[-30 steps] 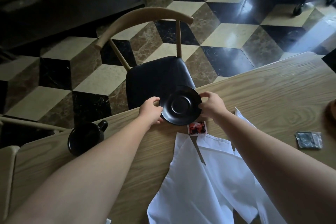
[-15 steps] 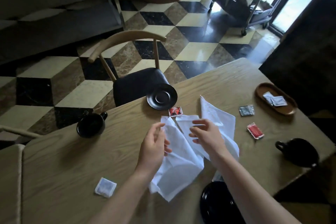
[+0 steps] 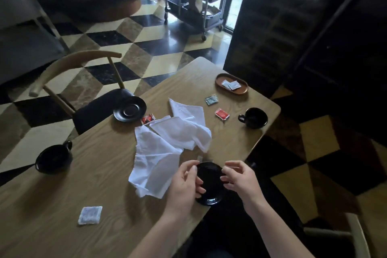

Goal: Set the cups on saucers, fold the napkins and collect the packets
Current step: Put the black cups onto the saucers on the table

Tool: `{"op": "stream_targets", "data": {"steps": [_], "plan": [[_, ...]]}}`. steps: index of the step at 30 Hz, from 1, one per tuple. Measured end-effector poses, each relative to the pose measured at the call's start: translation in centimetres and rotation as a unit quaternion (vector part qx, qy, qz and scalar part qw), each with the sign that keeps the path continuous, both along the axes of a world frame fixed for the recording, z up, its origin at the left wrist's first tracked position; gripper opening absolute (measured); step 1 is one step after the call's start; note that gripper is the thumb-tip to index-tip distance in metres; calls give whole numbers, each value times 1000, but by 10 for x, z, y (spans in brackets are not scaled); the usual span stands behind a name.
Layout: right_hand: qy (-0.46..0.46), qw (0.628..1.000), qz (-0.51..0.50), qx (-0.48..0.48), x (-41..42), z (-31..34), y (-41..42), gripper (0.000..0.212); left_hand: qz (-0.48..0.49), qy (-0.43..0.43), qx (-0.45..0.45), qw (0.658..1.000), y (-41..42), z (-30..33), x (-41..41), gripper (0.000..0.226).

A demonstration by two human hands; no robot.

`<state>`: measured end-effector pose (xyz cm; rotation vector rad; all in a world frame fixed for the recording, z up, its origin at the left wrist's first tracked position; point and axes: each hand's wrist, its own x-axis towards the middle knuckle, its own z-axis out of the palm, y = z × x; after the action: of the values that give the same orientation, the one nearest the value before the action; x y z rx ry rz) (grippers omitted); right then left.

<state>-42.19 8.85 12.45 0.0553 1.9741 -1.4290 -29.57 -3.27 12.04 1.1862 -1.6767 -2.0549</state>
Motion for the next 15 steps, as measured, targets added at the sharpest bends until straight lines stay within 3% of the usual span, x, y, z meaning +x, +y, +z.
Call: {"op": "stream_targets", "data": {"steps": [9, 15], "plan": [[-53, 994, -97, 15, -116, -38, 38, 11, -54, -101, 78, 990, 3, -36, -112, 24], [-53, 992, -103, 48, -241, -81, 33, 20, -71, -165, 60, 982, -15, -66, -232, 31]]}}
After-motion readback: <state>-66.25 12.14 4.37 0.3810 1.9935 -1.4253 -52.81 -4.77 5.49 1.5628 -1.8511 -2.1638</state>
